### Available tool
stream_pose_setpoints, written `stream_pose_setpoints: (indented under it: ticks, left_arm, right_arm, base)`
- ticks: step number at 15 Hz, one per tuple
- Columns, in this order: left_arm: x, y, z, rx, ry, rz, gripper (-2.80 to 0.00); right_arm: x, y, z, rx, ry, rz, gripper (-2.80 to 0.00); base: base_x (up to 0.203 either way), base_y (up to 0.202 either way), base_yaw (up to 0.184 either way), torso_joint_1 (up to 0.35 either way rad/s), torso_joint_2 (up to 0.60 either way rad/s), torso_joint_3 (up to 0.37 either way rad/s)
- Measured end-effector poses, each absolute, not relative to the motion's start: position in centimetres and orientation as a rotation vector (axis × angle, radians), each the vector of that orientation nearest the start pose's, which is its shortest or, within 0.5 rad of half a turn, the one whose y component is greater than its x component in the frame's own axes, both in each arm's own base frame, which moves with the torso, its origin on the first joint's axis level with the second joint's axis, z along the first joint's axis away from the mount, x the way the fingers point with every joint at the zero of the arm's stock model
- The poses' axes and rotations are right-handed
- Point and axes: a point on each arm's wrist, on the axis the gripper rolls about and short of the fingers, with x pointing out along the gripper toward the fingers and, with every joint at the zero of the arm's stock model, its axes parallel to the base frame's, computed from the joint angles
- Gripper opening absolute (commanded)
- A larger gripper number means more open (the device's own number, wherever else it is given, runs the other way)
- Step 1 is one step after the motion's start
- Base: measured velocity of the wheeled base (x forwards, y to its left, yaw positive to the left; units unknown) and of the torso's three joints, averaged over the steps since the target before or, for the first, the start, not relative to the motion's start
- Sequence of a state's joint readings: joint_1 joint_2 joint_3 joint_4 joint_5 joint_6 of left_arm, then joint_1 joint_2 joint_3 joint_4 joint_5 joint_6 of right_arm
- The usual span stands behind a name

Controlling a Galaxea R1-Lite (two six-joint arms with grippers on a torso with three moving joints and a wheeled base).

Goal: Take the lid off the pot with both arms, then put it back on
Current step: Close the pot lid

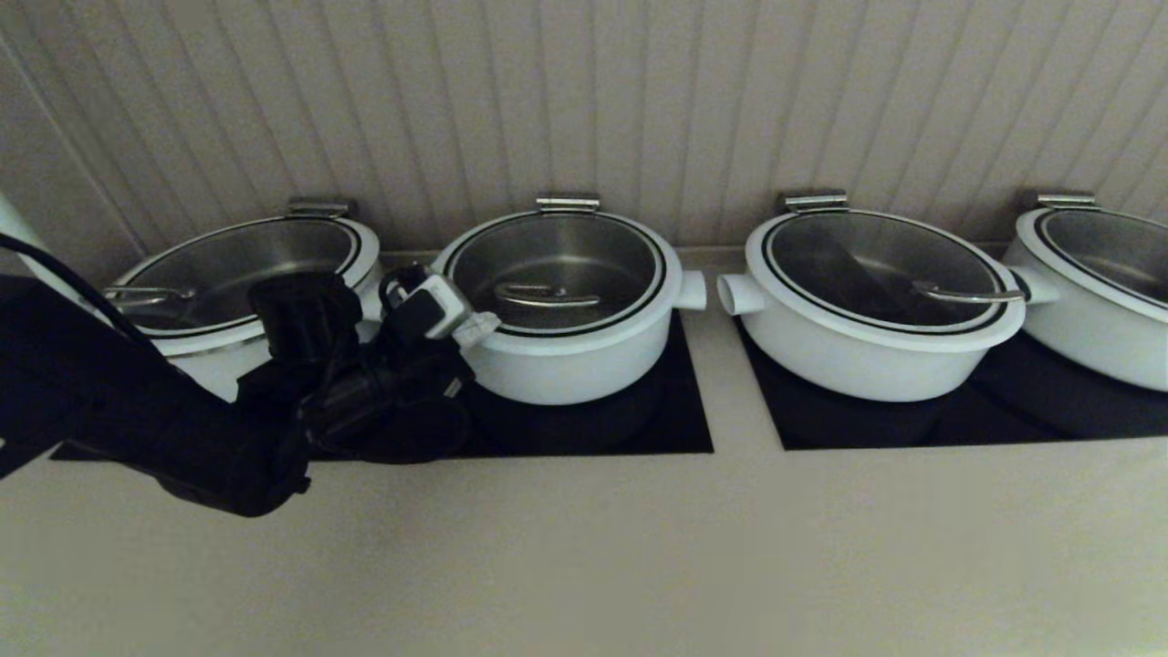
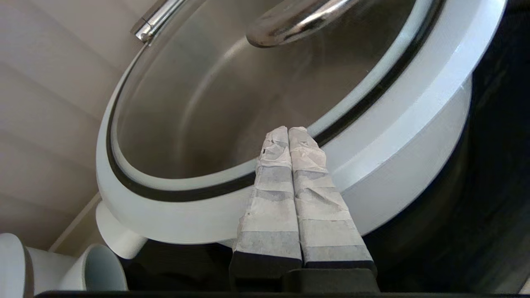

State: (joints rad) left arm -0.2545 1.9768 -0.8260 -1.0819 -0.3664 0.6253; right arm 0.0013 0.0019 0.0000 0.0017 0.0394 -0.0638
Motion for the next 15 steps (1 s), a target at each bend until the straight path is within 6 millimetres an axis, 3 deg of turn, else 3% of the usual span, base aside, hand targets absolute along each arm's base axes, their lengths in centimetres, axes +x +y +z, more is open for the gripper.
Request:
stream_pose_setpoints:
  ticks: [15]
  left_arm:
    - [33.3, -9.5, 13.4, 0.599, -0.090, -0.633, -2.80]
  right_arm:
    - [-2.3, 0.1, 7.5, -0.063, 0.002, 0.040, -2.80]
  base:
    - [0.000, 0.000, 0.000, 0.000, 0.00, 0.000]
